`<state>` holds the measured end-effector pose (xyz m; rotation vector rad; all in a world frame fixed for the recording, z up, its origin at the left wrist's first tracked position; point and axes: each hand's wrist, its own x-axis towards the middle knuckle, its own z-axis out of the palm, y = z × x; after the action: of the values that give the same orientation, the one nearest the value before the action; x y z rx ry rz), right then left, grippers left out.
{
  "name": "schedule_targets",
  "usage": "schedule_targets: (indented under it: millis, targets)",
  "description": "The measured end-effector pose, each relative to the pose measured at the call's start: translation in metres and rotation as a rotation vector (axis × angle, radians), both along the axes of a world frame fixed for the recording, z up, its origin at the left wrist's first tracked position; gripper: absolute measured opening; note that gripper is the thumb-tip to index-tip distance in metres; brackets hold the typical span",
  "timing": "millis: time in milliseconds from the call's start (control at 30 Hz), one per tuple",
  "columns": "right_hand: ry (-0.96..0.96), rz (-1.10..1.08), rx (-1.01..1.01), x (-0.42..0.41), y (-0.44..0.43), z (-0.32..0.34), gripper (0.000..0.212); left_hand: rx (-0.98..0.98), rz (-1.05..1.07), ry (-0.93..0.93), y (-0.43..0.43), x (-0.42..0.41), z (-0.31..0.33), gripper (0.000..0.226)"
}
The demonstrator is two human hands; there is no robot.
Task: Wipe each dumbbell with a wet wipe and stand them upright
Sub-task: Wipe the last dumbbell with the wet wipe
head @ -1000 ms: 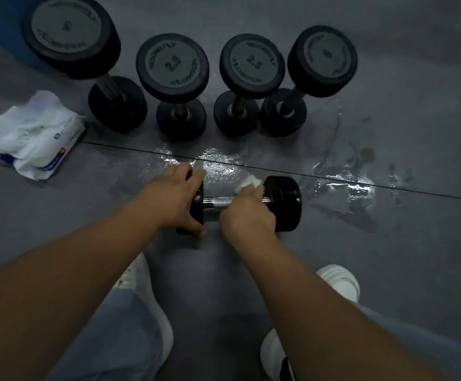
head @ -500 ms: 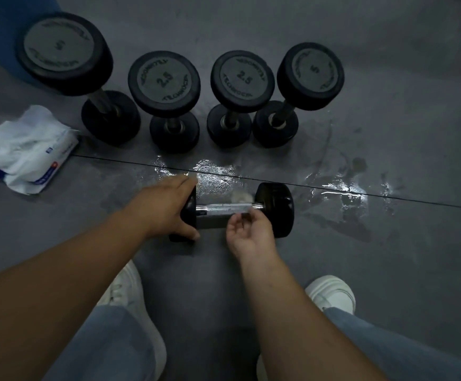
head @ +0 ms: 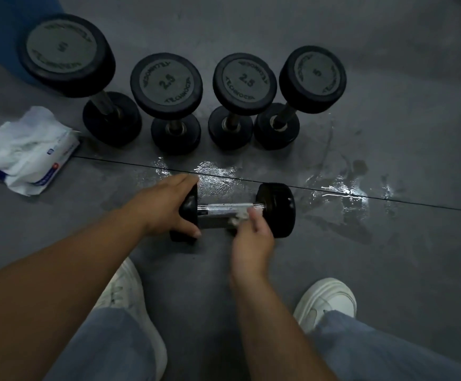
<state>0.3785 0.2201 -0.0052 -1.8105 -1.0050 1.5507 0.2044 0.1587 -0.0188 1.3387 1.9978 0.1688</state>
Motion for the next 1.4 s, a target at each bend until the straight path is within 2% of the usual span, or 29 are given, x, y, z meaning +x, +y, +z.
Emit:
schedule_targets:
  millis: [67,100,133,200,233,300,367,433,500,567,633,700,733,800,900,967,1033,1133,1200,1233,1300,1333,1400]
  targets:
    - [-0.582,0.581,0.507,0.000,0.010,-0.011,0.053,0.033,0.019,0.008,-0.004,0.003,0.001,0.126]
    - [-0.765,0.846,0.645,-0.001,0.011,-0.015,0.059,0.042,0.028,0.010,-0.006,0.004,0.001,0.126]
    - [-0.851,1.072,0.692,-0.001,0.008,-0.015,0.062,0.039,0.031,0.010,-0.006,0.005,0.001,0.125]
    - [-0.761,1.318,0.782,0.002,-0.004,-0.021,0.053,0.017,0.028,0.007,-0.005,0.004,-0.001,0.125]
    - [-0.646,1.312,0.785,0.005,-0.005,-0.022,0.043,0.009,0.028,0.003,-0.004,0.003,-0.002,0.126]
    - [-0.496,1.082,0.695,0.006,0.008,-0.018,0.025,-0.004,0.028,-0.018,-0.002,0.000,-0.002,0.126]
    - [-0.490,0.926,0.523,0.002,0.032,-0.022,0.021,-0.004,0.030,-0.032,0.000,0.000,-0.002,0.124]
    - [-0.572,1.110,0.431,-0.006,0.040,-0.021,0.037,-0.012,0.025,-0.042,0.002,0.001,0.000,0.123]
    - [-0.605,1.324,0.493,-0.008,0.036,-0.023,0.036,-0.008,0.028,-0.039,0.001,0.000,-0.003,0.124]
    - [-0.596,1.255,0.554,-0.011,0.039,-0.015,0.026,-0.011,0.036,-0.032,-0.001,0.000,-0.007,0.126]
    - [-0.681,1.143,0.602,-0.016,0.046,-0.017,0.028,-0.018,0.044,-0.047,0.000,-0.001,-0.009,0.126]
    - [-0.802,1.292,0.734,-0.024,0.041,-0.022,0.035,-0.010,0.045,-0.058,0.001,-0.001,-0.010,0.124]
    - [-0.788,1.406,0.770,-0.024,0.036,-0.027,0.037,-0.004,0.047,-0.065,0.001,-0.001,-0.009,0.123]
    - [-0.627,1.479,0.702,-0.021,0.034,-0.030,0.030,0.024,0.054,-0.068,-0.002,0.000,-0.011,0.121]
    - [-0.454,1.396,0.603,-0.018,0.052,-0.025,0.022,0.043,0.061,-0.069,-0.004,0.000,-0.013,0.122]
    - [-0.509,1.323,0.589,-0.025,0.065,-0.023,0.028,0.022,0.075,-0.091,-0.001,-0.002,-0.015,0.124]
    - [-0.583,1.279,0.437,-0.041,0.077,-0.026,0.039,0.012,0.086,-0.102,0.000,-0.002,-0.017,0.125]
    - [-0.796,1.570,0.213,-0.073,0.082,-0.037,0.037,0.021,0.084,-0.105,-0.002,0.000,-0.018,0.125]
    - [-0.810,1.642,0.139,-0.087,0.084,-0.035,0.032,0.031,0.082,-0.109,-0.002,0.001,-0.017,0.124]
    - [-0.759,1.617,0.118,-0.088,0.090,-0.031,0.029,0.035,0.085,-0.118,-0.002,0.001,-0.016,0.123]
    - [-0.578,1.417,0.177,-0.081,0.099,-0.025,0.030,0.047,0.103,-0.150,0.001,-0.002,-0.016,0.120]
    - [-0.500,1.307,0.276,-0.077,0.099,-0.022,0.034,0.052,0.112,-0.170,0.002,-0.004,-0.016,0.120]
    - [-0.498,1.331,0.520,-0.065,0.085,-0.019,0.038,0.049,0.125,-0.205,0.005,-0.008,-0.019,0.121]
